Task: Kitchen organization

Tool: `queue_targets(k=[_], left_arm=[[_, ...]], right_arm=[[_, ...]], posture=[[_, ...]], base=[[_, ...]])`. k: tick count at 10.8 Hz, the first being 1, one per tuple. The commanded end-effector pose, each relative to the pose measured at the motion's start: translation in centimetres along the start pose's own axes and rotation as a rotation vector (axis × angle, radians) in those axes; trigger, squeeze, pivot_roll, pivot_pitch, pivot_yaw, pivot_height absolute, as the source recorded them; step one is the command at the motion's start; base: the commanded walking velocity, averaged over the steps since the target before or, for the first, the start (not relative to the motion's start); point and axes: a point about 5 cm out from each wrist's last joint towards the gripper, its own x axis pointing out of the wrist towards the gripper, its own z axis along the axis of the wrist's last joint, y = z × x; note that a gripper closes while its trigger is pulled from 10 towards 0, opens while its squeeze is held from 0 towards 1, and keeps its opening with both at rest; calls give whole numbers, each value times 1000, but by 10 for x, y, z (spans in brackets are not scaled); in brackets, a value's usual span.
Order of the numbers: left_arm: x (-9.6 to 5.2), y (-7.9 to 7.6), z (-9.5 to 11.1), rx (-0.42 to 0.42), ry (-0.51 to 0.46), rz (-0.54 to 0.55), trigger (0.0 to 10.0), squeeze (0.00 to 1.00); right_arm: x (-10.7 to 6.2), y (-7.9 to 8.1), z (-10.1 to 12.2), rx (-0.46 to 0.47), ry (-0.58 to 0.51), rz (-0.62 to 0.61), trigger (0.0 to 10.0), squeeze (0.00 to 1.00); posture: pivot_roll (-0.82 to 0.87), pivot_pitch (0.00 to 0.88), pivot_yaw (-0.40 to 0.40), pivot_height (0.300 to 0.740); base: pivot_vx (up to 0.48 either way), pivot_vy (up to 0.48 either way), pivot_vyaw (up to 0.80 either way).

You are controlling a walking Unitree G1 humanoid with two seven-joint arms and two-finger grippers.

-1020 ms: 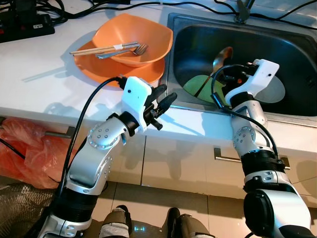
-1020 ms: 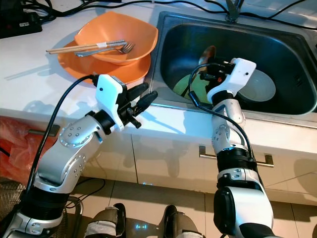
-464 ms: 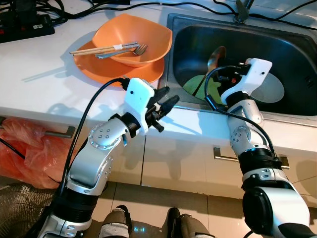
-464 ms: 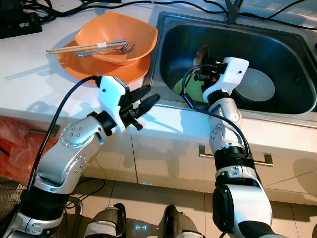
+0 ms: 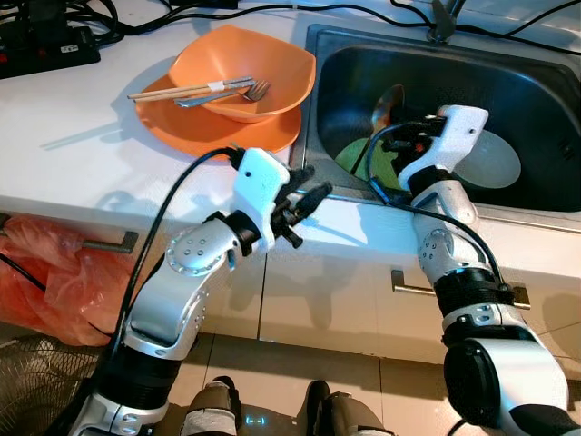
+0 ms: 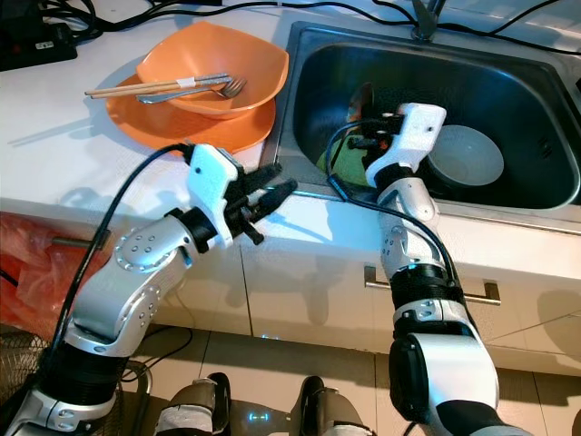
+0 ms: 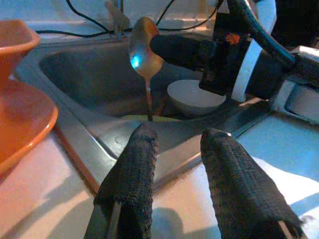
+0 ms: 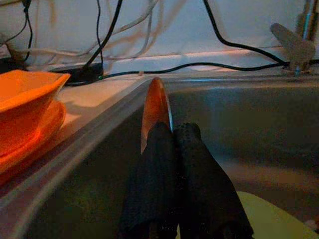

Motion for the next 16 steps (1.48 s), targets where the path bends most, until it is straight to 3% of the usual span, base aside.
queue_targets(k=[1,4,8,14,15,16], left_arm=[[0,-6,-2,2,15,-28,10000,0],[0,-10,-4,-9,16,-38,10000,0],[-1,-12,-5,-16,21,-39,10000,0],[-2,-14,-6,-24,25,-38,10000,0],[-2,-14,-7,-24,27,-38,10000,0],[-2,-14,-7,-24,28,-38,10000,0]], right_arm=[[0,-3,-1,-14,10,5,10000,0],[9,-6,11,-43,-4,14,10000,0],[9,-5,-2,-85,80,40,10000,0],[18,-4,7,-106,72,60,10000,0],[17,-4,6,-107,80,61,10000,835],[17,-5,5,-107,85,56,10000,1000]], posture=[[253,190,-81,740],[253,188,-82,740],[265,203,-88,740],[267,211,-93,740],[268,212,-93,740],[269,211,-93,740]], base=[[0,0,0],[0,0,0],[0,0,0],[0,0,0],[0,0,0],[0,0,0]])
